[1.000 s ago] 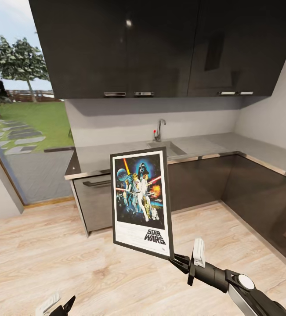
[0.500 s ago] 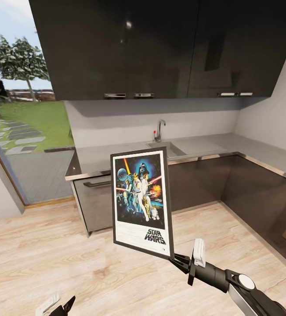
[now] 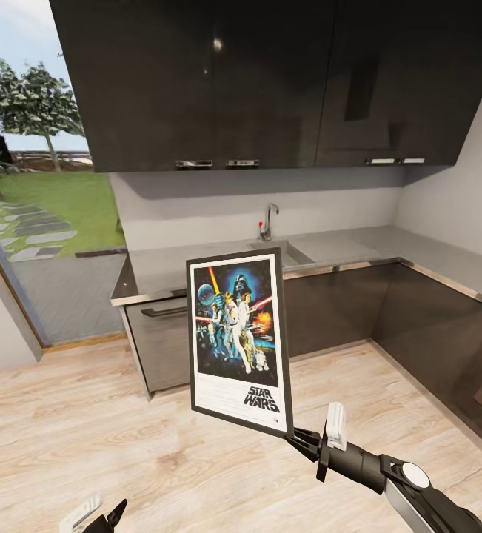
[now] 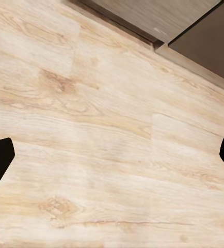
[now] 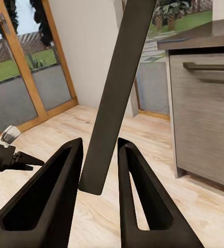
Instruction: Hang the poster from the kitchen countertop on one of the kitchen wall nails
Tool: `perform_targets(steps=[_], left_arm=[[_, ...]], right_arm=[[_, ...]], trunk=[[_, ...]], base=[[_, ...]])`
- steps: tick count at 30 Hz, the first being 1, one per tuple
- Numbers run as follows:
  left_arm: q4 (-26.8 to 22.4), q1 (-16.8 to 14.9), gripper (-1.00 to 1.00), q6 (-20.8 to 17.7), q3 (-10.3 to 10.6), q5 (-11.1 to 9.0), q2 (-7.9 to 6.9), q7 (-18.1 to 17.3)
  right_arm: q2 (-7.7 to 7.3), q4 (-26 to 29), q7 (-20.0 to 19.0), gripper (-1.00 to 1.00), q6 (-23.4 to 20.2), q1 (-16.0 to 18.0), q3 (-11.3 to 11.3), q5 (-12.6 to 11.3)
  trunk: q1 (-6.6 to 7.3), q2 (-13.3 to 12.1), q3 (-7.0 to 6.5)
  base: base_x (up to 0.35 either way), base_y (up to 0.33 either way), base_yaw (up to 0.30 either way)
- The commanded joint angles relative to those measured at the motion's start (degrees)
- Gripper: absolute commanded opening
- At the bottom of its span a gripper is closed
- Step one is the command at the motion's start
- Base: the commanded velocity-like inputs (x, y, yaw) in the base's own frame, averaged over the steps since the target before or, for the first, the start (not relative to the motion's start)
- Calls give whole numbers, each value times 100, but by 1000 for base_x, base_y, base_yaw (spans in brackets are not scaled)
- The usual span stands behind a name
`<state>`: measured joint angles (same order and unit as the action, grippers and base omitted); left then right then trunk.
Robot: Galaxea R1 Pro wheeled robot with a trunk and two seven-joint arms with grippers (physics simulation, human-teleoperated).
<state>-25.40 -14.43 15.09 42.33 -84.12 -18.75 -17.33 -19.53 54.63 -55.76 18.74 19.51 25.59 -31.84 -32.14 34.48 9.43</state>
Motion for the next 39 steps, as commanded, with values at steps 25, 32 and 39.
perform_targets(steps=[25,32,39], left_arm=[[0,-8,100,29,48,-61,-4,-16],[0,-8,100,29,48,-61,-5,-16],[0,-8,100,29,48,-61,-5,-16]], right_arm=[[-7,-5,-7,-100,31,9,25,-42],[-7,-5,-13,-100,28,9,14,-42],[-7,-5,-21,-100,30,9,-43,-47]], trunk=[[548,-996,-440],[635,-1156,-512],[635,-1156,-512]], base=[[0,0,0],[0,0,0],[0,0,0]])
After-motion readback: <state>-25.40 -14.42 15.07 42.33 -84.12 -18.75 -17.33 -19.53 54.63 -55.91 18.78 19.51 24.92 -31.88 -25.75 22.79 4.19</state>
